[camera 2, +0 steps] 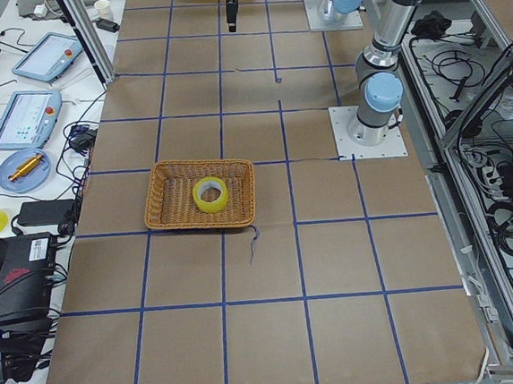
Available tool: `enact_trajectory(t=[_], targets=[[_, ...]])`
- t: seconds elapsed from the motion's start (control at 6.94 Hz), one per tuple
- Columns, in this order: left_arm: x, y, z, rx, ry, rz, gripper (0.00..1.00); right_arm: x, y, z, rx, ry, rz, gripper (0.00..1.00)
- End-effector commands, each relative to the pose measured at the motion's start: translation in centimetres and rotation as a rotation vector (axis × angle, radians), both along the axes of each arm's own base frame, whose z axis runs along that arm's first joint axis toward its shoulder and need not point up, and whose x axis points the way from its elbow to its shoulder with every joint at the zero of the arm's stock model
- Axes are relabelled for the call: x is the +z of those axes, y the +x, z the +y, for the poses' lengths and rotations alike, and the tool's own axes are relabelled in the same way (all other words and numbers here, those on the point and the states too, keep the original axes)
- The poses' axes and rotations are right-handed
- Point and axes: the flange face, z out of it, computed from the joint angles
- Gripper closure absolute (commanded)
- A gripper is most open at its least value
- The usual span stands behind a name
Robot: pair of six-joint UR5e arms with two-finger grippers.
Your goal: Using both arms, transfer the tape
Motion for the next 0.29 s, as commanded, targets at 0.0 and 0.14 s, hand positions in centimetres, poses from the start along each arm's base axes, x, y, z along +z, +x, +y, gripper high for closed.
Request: enact_trajectory(t=[0.0, 0.14], targets=[[0.01, 0.11, -0.02, 0.001, 0.000, 0.001, 0.00, 0.57, 0.03, -0.14, 0.007, -0.016, -0.010, 0.00], [0.08, 0.16, 0.04, 0.002, -0.002, -0.004, 0.00, 0.44, 0.05, -0.21, 0.007, -0.016, -0.012, 0.00]])
